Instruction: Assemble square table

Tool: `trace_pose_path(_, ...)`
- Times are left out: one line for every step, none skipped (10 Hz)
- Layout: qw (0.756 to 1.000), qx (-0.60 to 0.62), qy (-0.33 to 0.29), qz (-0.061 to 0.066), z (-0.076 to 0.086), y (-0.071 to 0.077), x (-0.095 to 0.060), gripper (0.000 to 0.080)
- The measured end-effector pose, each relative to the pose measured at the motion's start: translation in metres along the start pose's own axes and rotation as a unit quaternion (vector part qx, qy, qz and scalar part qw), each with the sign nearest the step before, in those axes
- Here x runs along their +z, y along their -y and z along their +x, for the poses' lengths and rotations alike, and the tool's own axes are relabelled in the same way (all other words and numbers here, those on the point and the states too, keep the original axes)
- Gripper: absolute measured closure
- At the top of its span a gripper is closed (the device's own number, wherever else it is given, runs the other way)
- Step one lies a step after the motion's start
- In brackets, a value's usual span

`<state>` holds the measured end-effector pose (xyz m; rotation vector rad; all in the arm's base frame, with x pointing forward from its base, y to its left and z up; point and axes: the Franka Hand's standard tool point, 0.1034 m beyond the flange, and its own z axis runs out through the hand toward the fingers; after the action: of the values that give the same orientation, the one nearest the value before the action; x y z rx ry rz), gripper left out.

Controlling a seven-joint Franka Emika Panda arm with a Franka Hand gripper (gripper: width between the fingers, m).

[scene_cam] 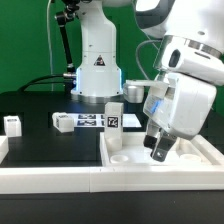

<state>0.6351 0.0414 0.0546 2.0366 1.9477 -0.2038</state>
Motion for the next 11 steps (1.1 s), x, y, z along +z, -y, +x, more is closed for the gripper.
trace_pose_path(1.0,0.018,0.001,0.01,-0.005,0.007,-0.011,0.0168)
trace_pose_path(0.999,0.037,0.008,0.029,-0.013,0.012,-0.024,0.0153)
trace_pose_path(0.997,0.054,0.015,0.045,-0.021,0.017,-0.033,0.0151)
trace_pose_path(0.996,0.064,0.019,0.059,-0.03,0.021,-0.039,0.0151)
trace_pose_path(0.995,0.07,0.022,0.07,-0.042,0.027,-0.044,0.0151)
trace_pose_path(0.994,0.08,0.021,0.073,-0.051,0.033,-0.046,0.0151)
trace_pose_path(0.992,0.099,0.023,0.073,-0.049,0.033,-0.045,0.0151)
trace_pose_path(0.992,0.098,0.023,0.073,-0.048,0.033,-0.044,0.0151)
trace_pose_path(0.99,0.119,0.025,0.073,-0.049,0.033,-0.044,0.0151)
trace_pose_path(0.985,0.152,0.027,0.073,-0.049,0.033,-0.043,0.0151)
trace_pose_path(0.976,0.203,0.03,0.075,-0.05,0.034,-0.043,0.0151)
